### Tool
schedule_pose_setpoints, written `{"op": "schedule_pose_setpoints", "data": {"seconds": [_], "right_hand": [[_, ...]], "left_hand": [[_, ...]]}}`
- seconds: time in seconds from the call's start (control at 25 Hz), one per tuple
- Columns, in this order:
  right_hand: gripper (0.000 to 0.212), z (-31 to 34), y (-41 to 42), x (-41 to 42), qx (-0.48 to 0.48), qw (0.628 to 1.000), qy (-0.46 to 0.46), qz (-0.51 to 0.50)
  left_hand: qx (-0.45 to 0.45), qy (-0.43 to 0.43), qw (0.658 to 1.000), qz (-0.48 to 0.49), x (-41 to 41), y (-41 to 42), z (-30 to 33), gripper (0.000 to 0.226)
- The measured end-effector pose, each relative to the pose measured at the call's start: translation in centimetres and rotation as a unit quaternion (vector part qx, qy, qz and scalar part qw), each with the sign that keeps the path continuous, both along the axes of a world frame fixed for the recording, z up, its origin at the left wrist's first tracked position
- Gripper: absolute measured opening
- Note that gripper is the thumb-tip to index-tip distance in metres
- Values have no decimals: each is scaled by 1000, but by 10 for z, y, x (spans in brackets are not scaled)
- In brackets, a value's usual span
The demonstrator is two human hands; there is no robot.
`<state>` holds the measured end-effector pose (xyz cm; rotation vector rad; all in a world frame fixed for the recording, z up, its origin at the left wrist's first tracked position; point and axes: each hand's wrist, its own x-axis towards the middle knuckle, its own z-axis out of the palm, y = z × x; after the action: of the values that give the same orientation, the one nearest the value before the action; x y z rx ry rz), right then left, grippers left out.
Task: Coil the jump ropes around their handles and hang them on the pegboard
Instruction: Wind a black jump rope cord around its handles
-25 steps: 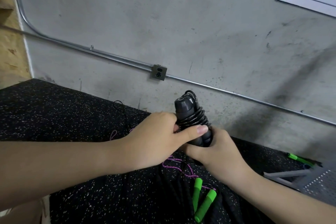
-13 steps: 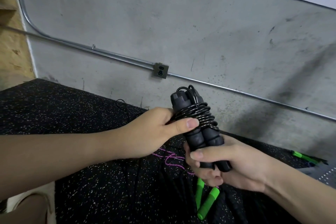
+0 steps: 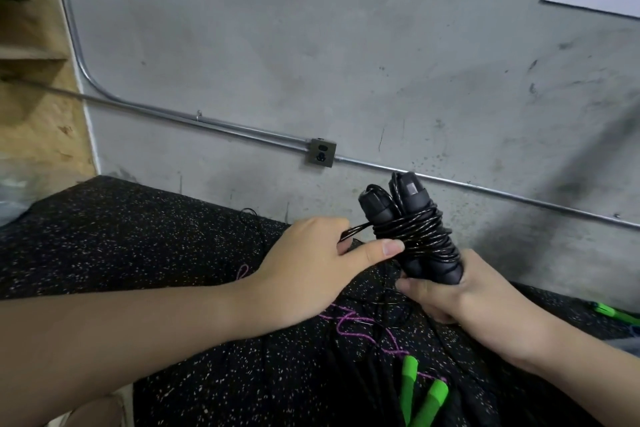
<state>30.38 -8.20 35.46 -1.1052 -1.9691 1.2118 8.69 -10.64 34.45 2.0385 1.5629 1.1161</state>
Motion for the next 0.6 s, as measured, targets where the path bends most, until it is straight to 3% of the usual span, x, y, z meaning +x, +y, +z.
{"op": "schedule_pose_setpoints", "data": {"seconds": [0.2, 0.44, 0.6], "right_hand": [[29, 0, 2, -5, 91, 993, -37, -60], [30, -4, -5, -13, 179, 976, -91, -84], [20, -7, -11, -24, 222, 961, -119, -114]], "left_hand": [[66, -11, 998, 12, 5, -2, -5, 59], [-12, -27, 999, 25, 15, -11, -4, 64], [5, -52, 998, 34, 14, -4, -2, 61]]}}
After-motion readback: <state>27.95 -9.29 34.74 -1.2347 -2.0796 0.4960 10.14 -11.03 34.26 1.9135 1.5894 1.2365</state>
